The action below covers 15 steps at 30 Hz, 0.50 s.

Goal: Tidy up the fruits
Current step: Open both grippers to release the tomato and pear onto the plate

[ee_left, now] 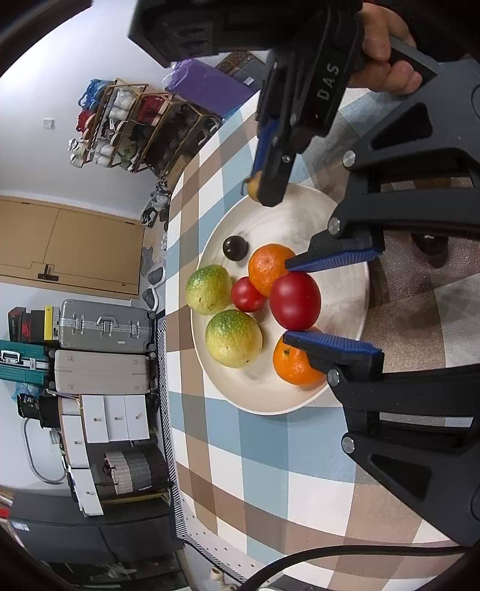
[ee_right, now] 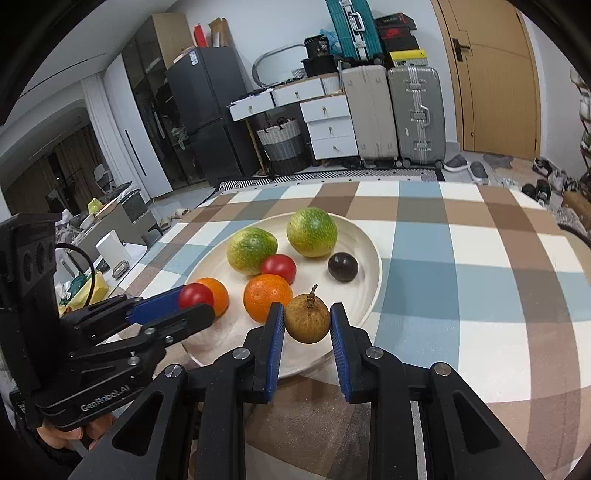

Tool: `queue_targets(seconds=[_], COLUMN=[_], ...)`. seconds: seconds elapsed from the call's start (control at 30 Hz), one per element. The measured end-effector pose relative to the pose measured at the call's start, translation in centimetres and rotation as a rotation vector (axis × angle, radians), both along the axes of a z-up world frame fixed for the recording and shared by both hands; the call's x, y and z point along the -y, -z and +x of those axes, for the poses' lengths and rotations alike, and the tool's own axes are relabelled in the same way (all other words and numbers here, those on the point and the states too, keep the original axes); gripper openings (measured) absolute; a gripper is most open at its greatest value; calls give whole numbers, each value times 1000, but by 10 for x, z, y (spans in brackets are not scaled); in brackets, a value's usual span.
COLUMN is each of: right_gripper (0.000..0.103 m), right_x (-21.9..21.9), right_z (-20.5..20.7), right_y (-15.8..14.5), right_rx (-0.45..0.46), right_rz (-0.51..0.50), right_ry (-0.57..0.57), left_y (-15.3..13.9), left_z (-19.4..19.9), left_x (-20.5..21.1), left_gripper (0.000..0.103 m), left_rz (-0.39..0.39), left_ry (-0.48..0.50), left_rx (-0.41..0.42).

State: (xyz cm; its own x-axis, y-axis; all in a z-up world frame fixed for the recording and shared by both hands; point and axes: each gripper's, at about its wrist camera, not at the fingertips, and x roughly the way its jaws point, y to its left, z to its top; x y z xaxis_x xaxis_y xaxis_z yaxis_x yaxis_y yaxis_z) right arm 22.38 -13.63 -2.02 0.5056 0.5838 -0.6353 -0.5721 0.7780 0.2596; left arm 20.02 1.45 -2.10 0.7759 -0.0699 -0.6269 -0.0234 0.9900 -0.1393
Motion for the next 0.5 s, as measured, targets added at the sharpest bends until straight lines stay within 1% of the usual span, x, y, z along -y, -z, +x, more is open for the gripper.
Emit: queue_targets(seconds=[0.07, 0.5], right_gripper=[26, 26], right_x=[-1, -2], right_z=[4, 9], right_y=[4, 9], right_rx=[-18, -31], right_rz=[-2, -2], right_ry=[5, 15], left_y=[0, 0], left_z=[0, 0], left_x=[-1, -3], left_gripper=[29, 29], left_rz=[-1, -8], left_ry=[-5, -6], left_rx=[-3, -10])
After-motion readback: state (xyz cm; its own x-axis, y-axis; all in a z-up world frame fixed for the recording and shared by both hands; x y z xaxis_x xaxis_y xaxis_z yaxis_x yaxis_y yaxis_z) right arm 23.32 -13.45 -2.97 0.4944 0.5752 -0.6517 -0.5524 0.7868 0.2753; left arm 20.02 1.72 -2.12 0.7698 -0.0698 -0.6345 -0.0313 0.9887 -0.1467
